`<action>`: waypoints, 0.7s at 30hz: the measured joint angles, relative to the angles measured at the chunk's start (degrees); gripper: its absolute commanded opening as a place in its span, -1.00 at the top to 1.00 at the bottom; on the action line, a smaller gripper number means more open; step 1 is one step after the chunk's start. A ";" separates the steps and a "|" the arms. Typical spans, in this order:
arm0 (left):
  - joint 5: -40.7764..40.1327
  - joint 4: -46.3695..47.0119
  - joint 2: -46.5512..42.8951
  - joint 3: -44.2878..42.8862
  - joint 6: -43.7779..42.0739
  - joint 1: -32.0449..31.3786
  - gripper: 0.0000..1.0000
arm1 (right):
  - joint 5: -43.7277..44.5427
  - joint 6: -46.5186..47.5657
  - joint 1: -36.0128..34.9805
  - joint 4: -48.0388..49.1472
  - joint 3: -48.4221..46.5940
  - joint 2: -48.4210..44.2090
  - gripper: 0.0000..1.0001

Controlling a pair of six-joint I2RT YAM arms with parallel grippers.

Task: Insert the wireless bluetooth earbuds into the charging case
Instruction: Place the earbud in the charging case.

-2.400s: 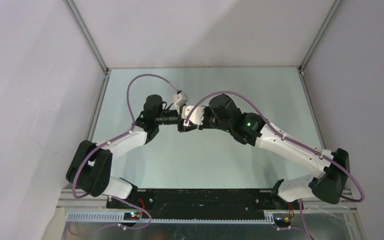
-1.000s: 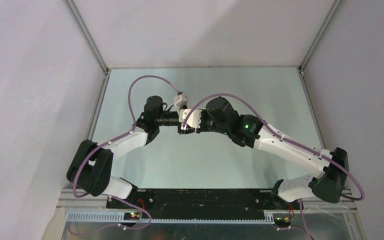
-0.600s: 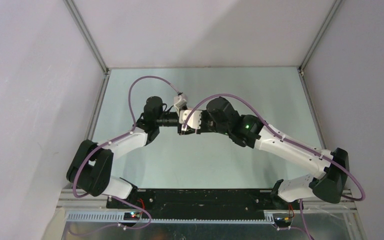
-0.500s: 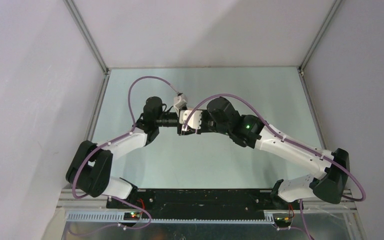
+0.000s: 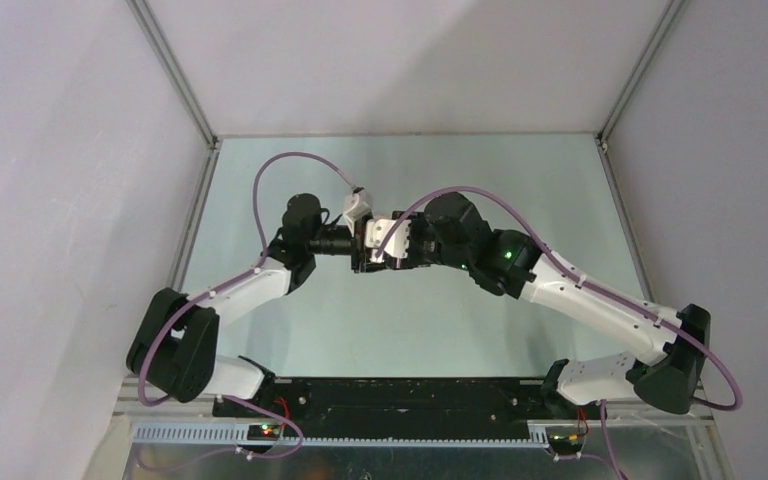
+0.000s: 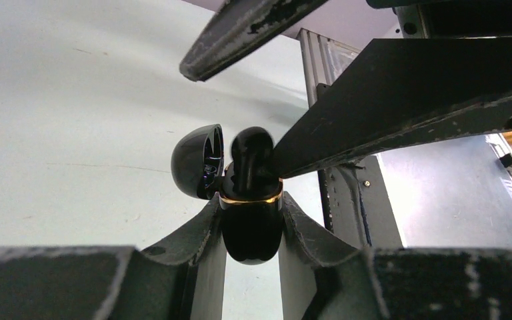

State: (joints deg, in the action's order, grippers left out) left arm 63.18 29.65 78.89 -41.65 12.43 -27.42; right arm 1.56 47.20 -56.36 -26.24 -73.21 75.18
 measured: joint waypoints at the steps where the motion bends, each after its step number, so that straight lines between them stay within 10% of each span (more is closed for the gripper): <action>1: 0.07 0.02 -0.09 0.00 -0.02 0.00 0.86 | -0.72 -0.02 0.15 -0.11 0.00 -0.24 -0.08; 21: 1.16 6.58 -2.34 1.46 0.59 -0.09 0.86 | -16.28 -3.26 3.41 -7.32 -3.98 -0.96 -0.10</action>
State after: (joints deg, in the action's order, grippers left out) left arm 64.34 36.23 76.55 -40.18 13.02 -27.51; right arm -14.72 43.94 -52.95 -33.56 -77.19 74.22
